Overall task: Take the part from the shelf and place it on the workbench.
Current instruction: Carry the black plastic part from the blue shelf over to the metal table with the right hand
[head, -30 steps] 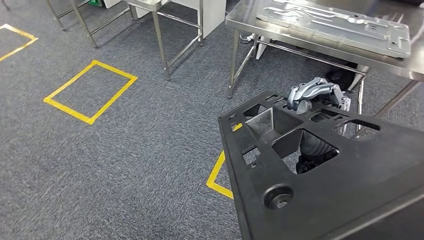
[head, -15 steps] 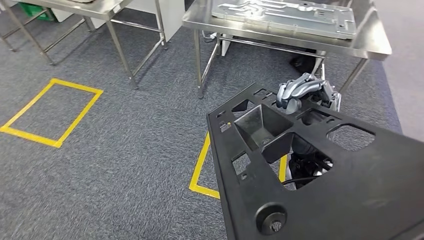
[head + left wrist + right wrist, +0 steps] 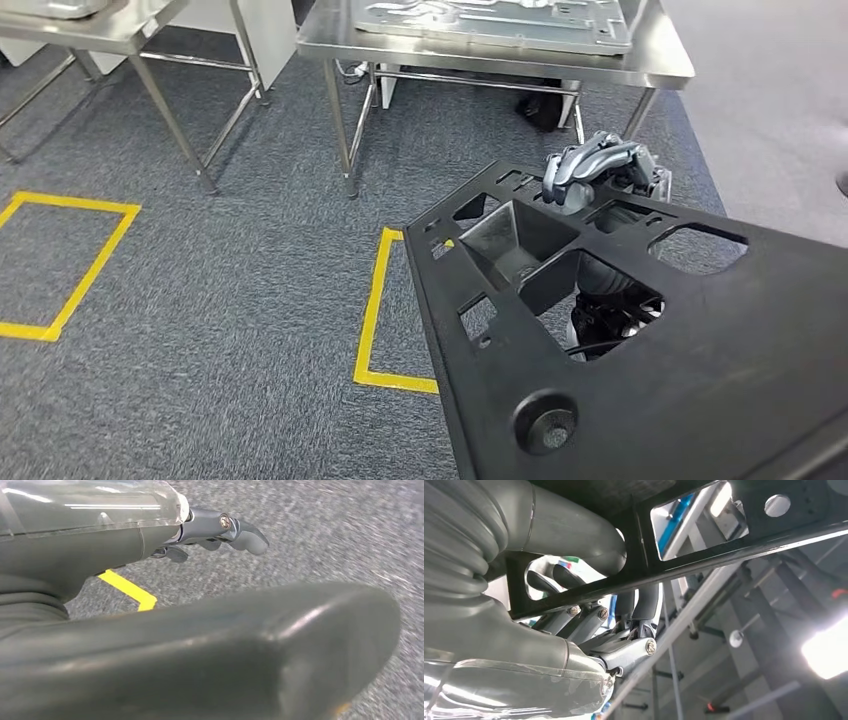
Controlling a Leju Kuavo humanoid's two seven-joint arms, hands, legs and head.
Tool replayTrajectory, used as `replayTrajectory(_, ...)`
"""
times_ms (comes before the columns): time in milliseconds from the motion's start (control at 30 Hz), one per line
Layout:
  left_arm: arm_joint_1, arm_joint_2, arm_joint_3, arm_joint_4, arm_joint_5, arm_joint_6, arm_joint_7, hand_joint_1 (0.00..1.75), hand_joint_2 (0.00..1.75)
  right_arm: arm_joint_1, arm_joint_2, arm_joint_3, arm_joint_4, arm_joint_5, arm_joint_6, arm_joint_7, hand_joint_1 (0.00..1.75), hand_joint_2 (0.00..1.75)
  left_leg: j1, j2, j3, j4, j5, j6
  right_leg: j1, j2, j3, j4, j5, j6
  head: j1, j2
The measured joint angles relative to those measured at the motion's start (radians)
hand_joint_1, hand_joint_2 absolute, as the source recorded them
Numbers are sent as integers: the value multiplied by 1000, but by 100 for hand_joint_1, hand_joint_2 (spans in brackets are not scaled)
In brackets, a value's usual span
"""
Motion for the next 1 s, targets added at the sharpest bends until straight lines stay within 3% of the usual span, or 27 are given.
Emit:
replayTrajectory(67, 0, -1, 1, 0, 1, -7, 1, 0, 0, -7, -1, 0, 1, -5, 0, 1, 175, 175, -3, 20, 5, -1, -5, -8, 10, -12, 17, -40, 2, -11, 0, 0)
replayTrajectory(133, -3, -1, 2, 0, 2, -13, 1, 0, 0, -9, -3, 1, 2, -7, -1, 4, 175, 175, -3, 31, 9, -1, -11, -18, 5, 13, 17, -46, 7, -18, 0, 0)
replayTrajectory(200, -5, -1, 2, 0, 2, -18, 2, 0, 0, -12, -5, 2, 3, -8, -2, 6, 175, 175, 0, -7, -4, 38, -39, -27, -4, 34, 23, -55, 12, -27, 0, 0)
replayTrajectory(267, -2, -1, 3, 0, 2, -23, 3, 0, 0, -13, -5, 4, 6, -8, -6, 9, 175, 175, 4, -56, -58, 155, -97, -34, -9, 52, 25, -58, 14, -33, 0, 0)
replayTrajectory(333, 3, 2, 5, 0, 2, -27, 4, 0, 0, -8, -5, 6, 10, -4, -18, 11, 175, 175, 7, -68, -121, 272, -133, -39, -9, 70, 26, -57, 13, -34, 0, 0)
replayTrajectory(367, 3, 3, 6, 0, 2, -29, 4, 0, 0, -5, -5, 6, 12, 0, -24, 12, 175, 175, 8, -68, -134, 287, -124, -41, -10, 79, 26, -56, 13, -34, 0, 0)
replayTrajectory(400, 3, 3, 6, 0, 2, -32, 4, 0, 0, -3, -5, 6, 14, 5, -29, 12, 175, 175, 9, -68, -129, 260, -96, -42, -11, 86, 28, -54, 11, -31, 0, 0)
replayTrajectory(467, 2, 3, 6, 0, 1, -37, 5, 0, 0, -1, -5, 6, 14, 10, -35, 10, 175, 175, 13, -72, -79, 136, -25, -42, -14, 95, 30, -48, 4, -23, 0, 0)
replayTrajectory(533, 0, 4, 6, 0, 0, -40, 6, 0, 0, -1, -6, 6, 14, 14, -38, 7, 175, 175, 12, -79, -34, 37, 6, -32, -12, 103, 29, -41, -5, -12, 0, 0)
replayTrajectory(633, -1, 4, 6, 0, -3, -44, 6, 0, 0, -1, -7, 6, 14, 16, -39, 3, 175, 175, 11, -80, -22, 9, 7, -9, -11, 105, 29, -33, -3, 7, 0, 0)
replayTrajectory(700, -2, 4, 6, 0, -6, -47, 6, 0, 0, -2, -8, 7, 14, 16, -39, 0, 175, 175, 13, -79, -15, 6, 8, 2, -12, 91, 16, 1, -21, 18, 0, 0)
replayTrajectory(833, -1, 6, 6, 0, -8, -48, 6, 0, 0, -1, -9, 7, 17, 16, -40, -1, 175, 175, 12, -74, -9, 6, 3, 11, -17, 69, -108, 227, -119, 30, 0, 0)
replayTrajectory(867, 0, 6, 6, 0, -9, -48, 6, 0, 0, -1, -9, 7, 18, 16, -40, -1, 175, 175, 11, -73, -6, 6, -1, 11, -18, 67, -125, 248, -118, 31, 0, 0)
replayTrajectory(900, 0, 7, 6, 0, -9, -48, 6, 0, 0, 0, -10, 7, 20, 16, -40, -1, 175, 175, 11, -72, -1, 6, -6, 10, -17, 66, -123, 231, -96, 29, 0, 0)
replayTrajectory(967, 0, 6, 6, 0, -10, -48, 6, 0, 0, -2, -10, 7, 23, 16, -40, -2, 175, 175, 9, -72, 14, 5, -18, 7, -13, 60, -71, 101, -16, 16, 0, 0)
replayTrajectory(1000, 0, 6, 6, 0, -10, -48, 6, 0, 0, -3, -11, 7, 23, 16, -40, -3, 175, 175, 8, -71, 21, 4, -24, 4, -8, 54, -43, 36, 4, 9, 0, 0)
